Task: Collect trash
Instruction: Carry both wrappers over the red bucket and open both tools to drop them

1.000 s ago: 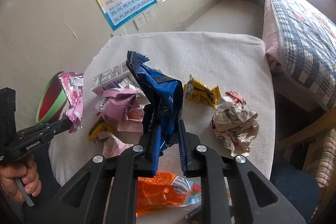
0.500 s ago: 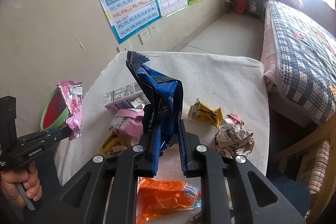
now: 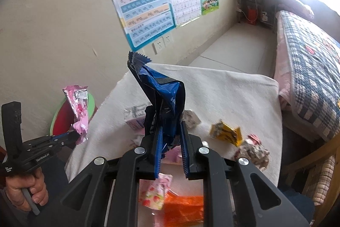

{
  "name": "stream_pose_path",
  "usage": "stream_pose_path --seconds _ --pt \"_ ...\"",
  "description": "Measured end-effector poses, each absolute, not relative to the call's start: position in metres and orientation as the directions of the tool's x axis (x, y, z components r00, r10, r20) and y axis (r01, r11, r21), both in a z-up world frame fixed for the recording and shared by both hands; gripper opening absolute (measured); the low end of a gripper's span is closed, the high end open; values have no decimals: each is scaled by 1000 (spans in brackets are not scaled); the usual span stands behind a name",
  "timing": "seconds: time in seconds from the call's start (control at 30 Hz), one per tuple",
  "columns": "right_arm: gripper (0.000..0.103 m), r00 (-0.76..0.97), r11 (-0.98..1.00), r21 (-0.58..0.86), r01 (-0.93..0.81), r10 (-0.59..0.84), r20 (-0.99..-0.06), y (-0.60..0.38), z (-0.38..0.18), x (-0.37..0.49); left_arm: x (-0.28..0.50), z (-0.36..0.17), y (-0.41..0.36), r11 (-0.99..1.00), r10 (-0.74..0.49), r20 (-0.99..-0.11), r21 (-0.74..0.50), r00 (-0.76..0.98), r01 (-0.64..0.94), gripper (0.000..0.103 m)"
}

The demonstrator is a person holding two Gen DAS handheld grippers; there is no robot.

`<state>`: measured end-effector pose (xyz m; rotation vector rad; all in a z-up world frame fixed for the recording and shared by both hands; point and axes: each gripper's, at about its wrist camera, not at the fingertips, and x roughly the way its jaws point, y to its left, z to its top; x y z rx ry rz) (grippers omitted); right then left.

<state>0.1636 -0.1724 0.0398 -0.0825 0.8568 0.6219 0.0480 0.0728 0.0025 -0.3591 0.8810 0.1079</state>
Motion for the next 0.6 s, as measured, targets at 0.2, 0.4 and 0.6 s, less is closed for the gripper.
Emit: stream_pose_path --seconds 0.2,0.4,0.6 --pt "15 458 778 177 -602 519 -722 -133 45 159 39 9 98 925 -23 -762 -262 647 -275 14" --pt "15 407 722 192 -664 566 -717 -87 46 152 25 12 128 908 15 -760 -261 650 -326 14" --pt "15 352 659 208 -723 611 -709 -36 47 141 9 15 159 890 60 -758 -254 650 -378 14"
